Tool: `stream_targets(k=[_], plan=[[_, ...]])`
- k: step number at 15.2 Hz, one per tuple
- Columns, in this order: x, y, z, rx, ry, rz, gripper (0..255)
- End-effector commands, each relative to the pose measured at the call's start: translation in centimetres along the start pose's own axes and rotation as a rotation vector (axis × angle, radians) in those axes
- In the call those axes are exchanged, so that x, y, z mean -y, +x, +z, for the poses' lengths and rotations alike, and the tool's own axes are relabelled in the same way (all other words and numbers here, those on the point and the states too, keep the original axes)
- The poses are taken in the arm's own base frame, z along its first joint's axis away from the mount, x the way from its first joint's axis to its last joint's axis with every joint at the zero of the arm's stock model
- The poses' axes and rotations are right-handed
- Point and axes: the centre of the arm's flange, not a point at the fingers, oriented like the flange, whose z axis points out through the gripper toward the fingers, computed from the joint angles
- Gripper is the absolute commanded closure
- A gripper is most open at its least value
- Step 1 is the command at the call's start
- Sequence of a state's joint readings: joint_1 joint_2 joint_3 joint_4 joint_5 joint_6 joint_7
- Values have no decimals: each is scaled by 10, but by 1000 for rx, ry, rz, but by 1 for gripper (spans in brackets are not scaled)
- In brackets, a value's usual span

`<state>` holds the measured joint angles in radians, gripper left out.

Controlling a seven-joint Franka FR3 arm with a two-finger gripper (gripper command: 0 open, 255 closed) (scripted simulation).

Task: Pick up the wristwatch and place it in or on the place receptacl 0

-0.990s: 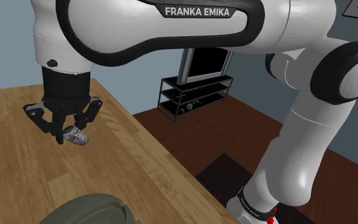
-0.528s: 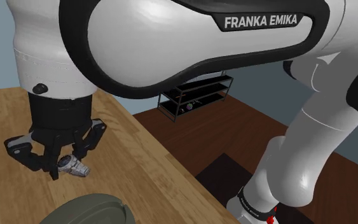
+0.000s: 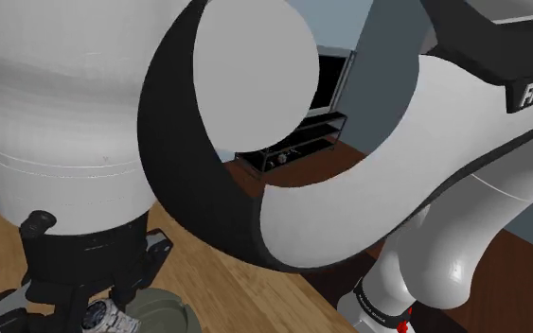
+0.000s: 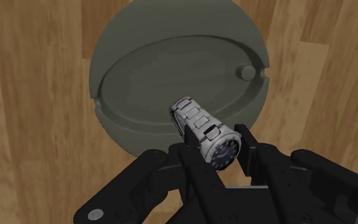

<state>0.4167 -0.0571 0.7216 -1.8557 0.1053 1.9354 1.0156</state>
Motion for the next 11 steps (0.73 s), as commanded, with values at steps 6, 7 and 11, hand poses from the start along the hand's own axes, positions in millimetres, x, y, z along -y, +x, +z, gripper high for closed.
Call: stream_targets(k=[6, 7, 11], plan=[[-4, -5, 34, 0, 0, 1, 255], [-4, -5, 39, 0, 0, 1, 255], [-7, -5, 60, 0, 0, 1, 255]])
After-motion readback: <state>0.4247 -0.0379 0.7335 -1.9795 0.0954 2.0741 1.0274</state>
